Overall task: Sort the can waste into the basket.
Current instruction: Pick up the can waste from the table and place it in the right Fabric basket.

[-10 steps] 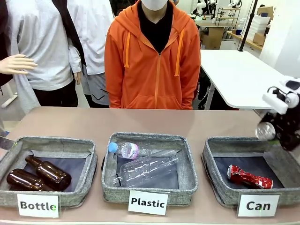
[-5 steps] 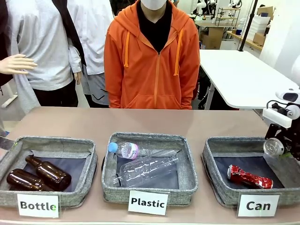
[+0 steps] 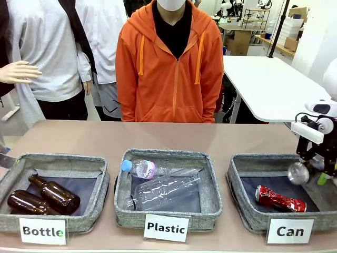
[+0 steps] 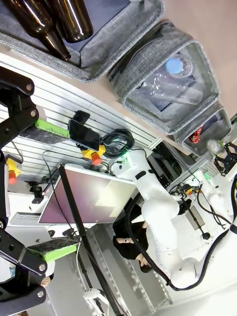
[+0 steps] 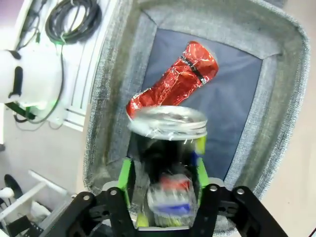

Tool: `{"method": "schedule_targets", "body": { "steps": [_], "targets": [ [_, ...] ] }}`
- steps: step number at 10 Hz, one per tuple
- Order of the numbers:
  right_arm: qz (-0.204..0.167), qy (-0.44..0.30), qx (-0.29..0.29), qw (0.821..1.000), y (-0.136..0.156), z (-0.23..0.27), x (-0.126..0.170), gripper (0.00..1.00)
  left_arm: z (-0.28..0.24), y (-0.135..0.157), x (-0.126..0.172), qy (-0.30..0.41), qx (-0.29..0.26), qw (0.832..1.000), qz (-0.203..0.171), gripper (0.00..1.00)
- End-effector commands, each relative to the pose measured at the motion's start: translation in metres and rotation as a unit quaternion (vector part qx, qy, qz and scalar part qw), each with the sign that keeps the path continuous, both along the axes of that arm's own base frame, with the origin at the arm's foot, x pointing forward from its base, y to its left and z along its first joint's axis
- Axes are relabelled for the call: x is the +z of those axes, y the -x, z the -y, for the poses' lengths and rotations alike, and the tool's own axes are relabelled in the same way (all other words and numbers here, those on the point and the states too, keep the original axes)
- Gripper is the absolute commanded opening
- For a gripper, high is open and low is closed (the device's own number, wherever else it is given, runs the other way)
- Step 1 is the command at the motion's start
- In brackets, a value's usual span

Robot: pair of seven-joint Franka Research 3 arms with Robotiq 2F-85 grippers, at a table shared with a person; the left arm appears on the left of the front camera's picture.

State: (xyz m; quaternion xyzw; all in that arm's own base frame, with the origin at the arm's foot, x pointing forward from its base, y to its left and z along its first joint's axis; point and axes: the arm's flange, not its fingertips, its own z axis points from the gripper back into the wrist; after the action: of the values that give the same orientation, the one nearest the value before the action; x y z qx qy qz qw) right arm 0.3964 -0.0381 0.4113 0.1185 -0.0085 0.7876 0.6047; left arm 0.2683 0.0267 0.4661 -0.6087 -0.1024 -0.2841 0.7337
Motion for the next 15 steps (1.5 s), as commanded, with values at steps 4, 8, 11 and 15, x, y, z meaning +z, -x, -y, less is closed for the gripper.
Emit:
{"method": "schedule_targets", "body": {
  "steps": [4, 8, 11, 15],
  "targets": [
    [-0.012, -0.009, -0.029, 0.999, -0.013, -0.006, 0.007, 1.00, -0.001, 0.004, 0.000, 0.002, -0.005, 1.000, 0.001, 1.00],
    [-0.048, -0.165, -0.094, 0.981, -0.022, -0.010, 0.011, 1.00, -0.001, 0.004, 0.000, 0.002, -0.005, 1.000, 0.001, 1.00],
    [-0.072, -0.533, -0.400, 0.742, -0.031, -0.019, 0.047, 1.00, -0.001, 0.004, 0.000, 0.002, -0.005, 1.000, 0.001, 1.00],
    [-0.273, -0.541, -0.499, 0.620, -0.049, -0.022, 0.044, 1.00, -0.001, 0.004, 0.000, 0.002, -0.005, 1.000, 0.001, 1.00]
  ]
}}
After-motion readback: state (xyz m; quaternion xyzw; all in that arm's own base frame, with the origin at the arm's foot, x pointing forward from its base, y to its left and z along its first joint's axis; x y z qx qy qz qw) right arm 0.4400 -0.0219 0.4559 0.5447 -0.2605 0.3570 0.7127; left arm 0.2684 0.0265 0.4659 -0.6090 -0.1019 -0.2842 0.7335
